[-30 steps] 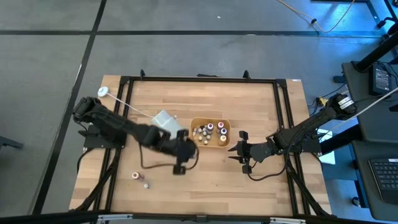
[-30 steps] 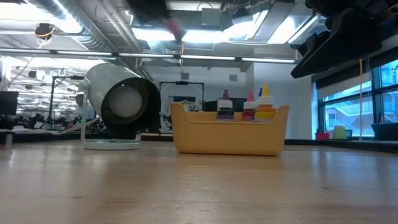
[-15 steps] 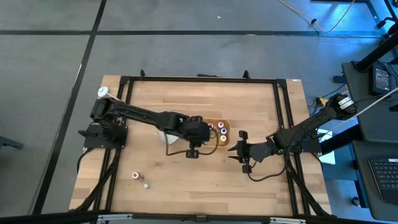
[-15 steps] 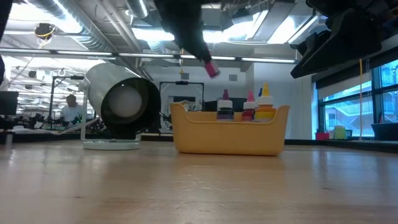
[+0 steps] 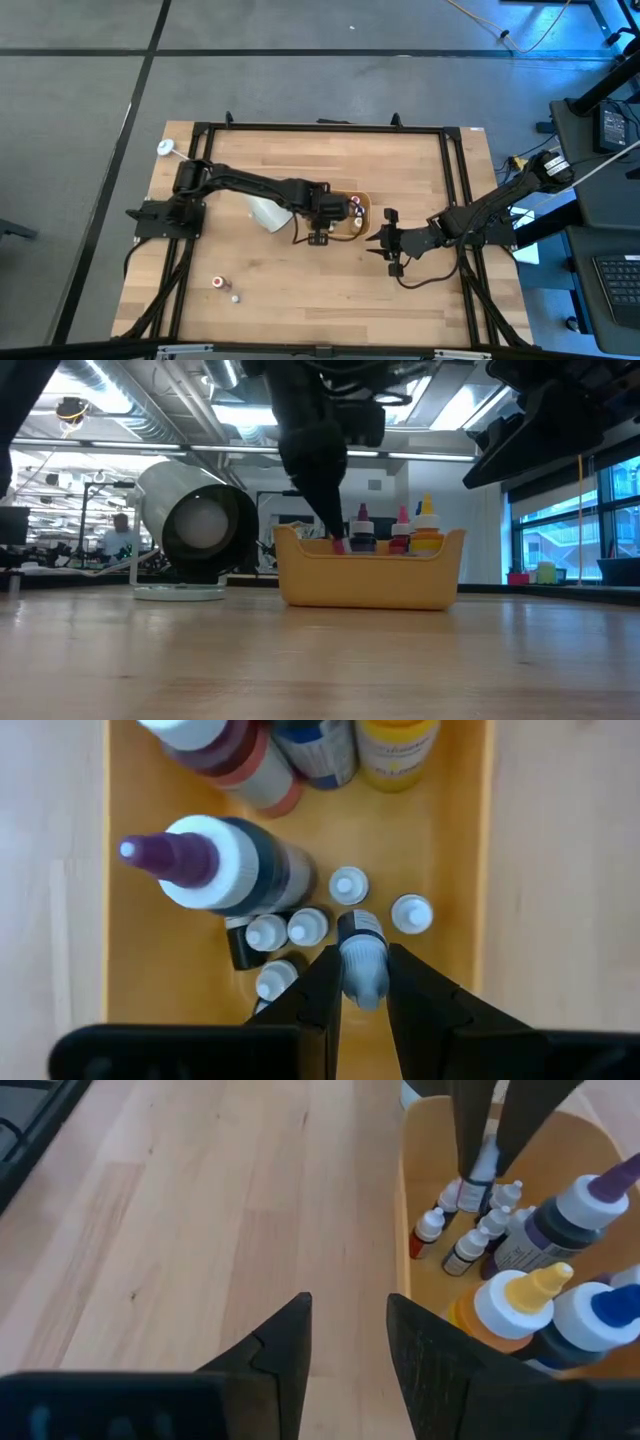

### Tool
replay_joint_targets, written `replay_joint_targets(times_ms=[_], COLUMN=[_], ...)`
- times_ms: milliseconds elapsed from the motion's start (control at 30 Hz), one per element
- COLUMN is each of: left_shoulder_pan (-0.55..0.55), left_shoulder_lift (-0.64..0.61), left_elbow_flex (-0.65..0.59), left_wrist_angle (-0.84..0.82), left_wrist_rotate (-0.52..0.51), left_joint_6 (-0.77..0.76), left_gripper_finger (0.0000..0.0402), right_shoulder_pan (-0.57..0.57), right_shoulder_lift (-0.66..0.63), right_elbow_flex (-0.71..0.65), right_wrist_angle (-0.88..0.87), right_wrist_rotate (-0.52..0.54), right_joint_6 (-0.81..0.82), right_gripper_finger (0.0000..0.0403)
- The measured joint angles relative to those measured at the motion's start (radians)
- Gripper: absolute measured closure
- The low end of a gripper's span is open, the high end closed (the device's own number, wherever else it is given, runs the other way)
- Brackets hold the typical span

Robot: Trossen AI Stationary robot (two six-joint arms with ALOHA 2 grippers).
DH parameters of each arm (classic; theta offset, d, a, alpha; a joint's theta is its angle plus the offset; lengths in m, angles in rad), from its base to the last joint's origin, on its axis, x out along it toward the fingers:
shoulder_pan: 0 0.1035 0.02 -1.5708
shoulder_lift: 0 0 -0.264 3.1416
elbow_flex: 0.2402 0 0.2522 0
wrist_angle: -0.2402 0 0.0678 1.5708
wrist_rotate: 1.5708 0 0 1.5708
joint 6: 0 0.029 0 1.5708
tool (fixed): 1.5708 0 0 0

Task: Pick & Place food coloring
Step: Put the small pink food coloring bottle into the yellow bin

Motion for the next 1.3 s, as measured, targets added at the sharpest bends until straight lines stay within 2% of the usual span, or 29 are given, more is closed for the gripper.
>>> replay_joint_targets(times_ms=[500, 1300], left_shoulder_pan=[0.015, 0.015], left_shoulder_lift=[0.016, 0.048], left_elbow_flex=[0.0, -0.001], left_wrist_angle=[0.004, 0.008], left_wrist_rotate=[0.049, 0.022], left_joint_6=[0.034, 0.069], left_gripper_finger=[0.0343, 0.034], right_shoulder_pan=[0.0, 0.0], right_shoulder_lift=[0.0, 0.0], right_elbow_flex=[0.0, 0.0], right_wrist_angle=[0.0, 0.001], right_wrist_rotate=[-0.003, -0.003], right_joint_6=[-0.002, -0.002], right_gripper_finger=[0.0269, 0.0269])
